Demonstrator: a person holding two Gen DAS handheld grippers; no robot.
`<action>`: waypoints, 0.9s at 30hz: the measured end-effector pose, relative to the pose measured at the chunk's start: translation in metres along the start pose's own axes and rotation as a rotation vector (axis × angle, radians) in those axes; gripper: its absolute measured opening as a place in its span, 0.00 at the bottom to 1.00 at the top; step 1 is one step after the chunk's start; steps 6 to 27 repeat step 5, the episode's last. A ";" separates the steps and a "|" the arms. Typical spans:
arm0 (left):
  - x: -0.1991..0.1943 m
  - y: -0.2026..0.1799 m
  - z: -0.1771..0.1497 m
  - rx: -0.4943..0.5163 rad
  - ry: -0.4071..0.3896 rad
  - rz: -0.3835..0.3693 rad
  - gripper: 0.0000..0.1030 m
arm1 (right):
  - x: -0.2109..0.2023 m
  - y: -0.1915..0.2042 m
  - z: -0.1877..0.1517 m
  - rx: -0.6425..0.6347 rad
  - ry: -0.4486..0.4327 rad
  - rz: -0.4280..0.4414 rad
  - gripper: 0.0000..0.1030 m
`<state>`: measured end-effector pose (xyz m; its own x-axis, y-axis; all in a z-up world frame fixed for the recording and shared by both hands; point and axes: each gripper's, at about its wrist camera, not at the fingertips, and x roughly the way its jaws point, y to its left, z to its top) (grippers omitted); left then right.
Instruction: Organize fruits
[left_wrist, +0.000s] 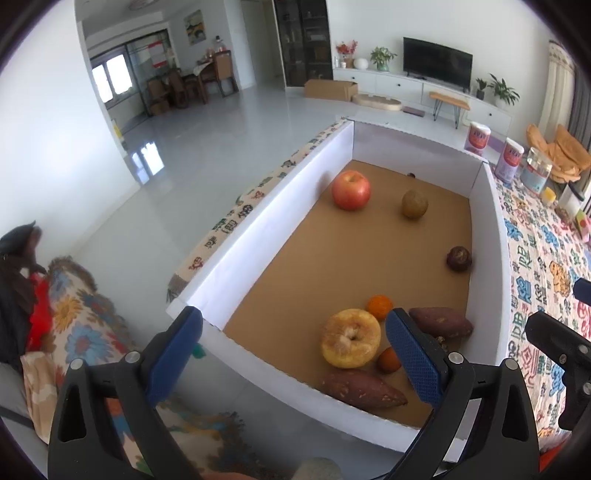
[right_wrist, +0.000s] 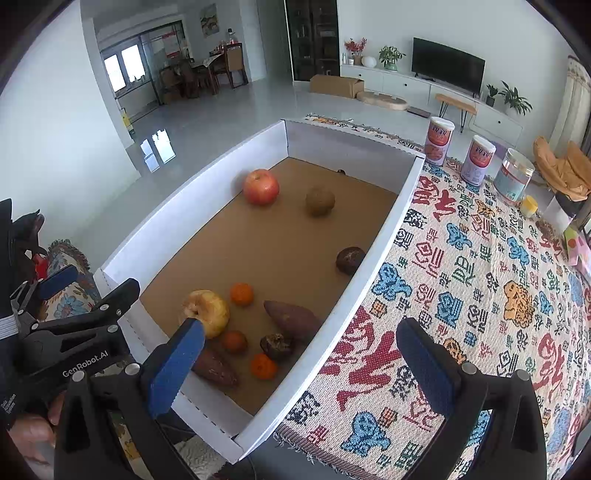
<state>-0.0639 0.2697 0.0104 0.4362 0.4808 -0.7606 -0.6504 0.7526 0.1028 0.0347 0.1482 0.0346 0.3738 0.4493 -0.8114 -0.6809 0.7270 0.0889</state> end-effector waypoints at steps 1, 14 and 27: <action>0.000 0.001 -0.001 -0.005 -0.003 -0.005 0.97 | 0.001 0.000 0.000 -0.002 0.000 -0.002 1.00; -0.001 0.000 -0.001 0.002 -0.019 0.006 0.97 | 0.002 0.000 0.000 -0.002 -0.002 0.000 1.00; -0.001 0.000 -0.001 0.002 -0.019 0.006 0.97 | 0.002 0.000 0.000 -0.002 -0.002 0.000 1.00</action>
